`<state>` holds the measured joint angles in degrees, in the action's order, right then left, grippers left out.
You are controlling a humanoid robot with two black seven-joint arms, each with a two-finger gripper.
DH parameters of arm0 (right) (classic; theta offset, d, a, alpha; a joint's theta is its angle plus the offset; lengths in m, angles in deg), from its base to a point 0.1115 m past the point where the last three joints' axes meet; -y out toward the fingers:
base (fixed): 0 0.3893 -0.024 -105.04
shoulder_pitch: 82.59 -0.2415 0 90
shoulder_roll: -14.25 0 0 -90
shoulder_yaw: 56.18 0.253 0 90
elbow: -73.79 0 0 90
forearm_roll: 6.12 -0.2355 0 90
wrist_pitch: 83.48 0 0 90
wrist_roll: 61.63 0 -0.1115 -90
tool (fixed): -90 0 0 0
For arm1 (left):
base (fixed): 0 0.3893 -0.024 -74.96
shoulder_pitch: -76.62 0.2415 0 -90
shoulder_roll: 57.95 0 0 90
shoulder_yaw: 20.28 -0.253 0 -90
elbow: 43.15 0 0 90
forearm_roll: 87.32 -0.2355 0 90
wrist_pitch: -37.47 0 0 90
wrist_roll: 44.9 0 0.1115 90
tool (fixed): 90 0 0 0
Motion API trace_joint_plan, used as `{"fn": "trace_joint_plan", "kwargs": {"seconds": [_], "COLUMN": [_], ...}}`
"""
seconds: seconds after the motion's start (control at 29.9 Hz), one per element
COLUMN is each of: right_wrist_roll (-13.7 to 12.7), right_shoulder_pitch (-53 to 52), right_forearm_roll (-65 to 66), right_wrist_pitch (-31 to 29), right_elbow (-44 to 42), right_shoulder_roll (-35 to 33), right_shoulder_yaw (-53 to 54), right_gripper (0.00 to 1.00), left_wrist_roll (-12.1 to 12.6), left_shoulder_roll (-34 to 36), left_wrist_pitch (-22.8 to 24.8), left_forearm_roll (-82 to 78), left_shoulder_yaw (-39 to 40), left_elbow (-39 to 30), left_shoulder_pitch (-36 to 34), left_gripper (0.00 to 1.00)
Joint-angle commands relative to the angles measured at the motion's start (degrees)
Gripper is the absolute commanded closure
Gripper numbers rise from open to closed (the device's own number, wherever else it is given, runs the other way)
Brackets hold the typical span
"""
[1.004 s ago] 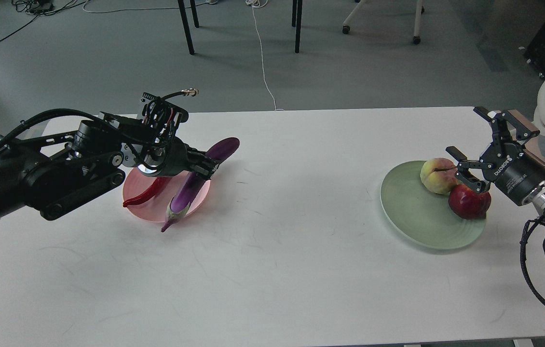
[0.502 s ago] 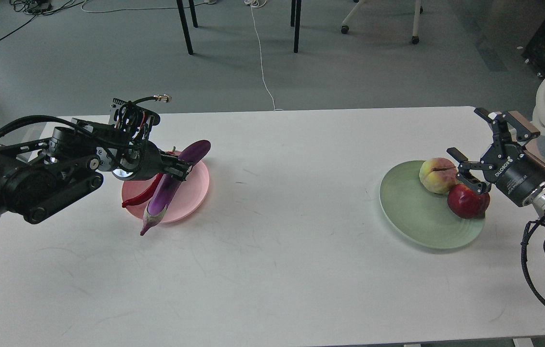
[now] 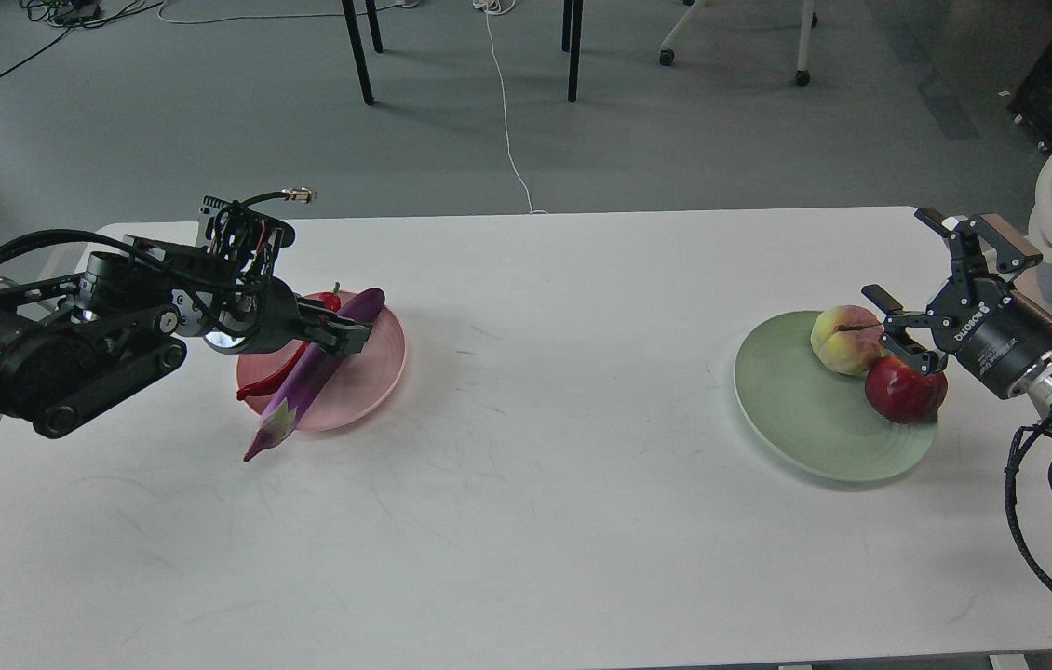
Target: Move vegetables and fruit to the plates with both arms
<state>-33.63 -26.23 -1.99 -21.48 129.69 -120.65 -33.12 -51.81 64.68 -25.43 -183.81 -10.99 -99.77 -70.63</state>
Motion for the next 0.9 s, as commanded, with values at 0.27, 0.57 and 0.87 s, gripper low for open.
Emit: {"fn": "trace_joint_plan", "kwargs": {"seconds": [0.27, 0.57, 0.87], "right_wrist_roll": [0.0, 0.0, 0.0], "right_shoulder_pitch": [-0.72, -0.81, -0.81], "right_forearm_roll": [0.0, -0.08, -0.52], "right_wrist_pitch": [0.0, 1.36, 4.09], "right_elbow": [-0.18, -0.09, -0.45], "right_shoulder_roll": [0.07, 2.62, 9.91], "right_shoulder_yaw": [1.01, 5.85, 9.63], "right_gripper": [0.02, 0.02, 0.02], "left_wrist_roll": [-0.21, -9.34, -11.2], "left_shoulder_roll": [3.58, -3.27, -15.22], "left_wrist_pitch": [-5.11, -19.62, -20.07], "left_forearm_roll": [27.62, 53.76, 55.44], "left_shoulder_yaw": [10.82, 24.7, 44.66], "left_elbow": [-9.2, -10.62, -9.83], "left_shoulder_pitch": [3.45, 19.09, 33.6], "left_gripper": [0.01, 0.01, 0.01]}}
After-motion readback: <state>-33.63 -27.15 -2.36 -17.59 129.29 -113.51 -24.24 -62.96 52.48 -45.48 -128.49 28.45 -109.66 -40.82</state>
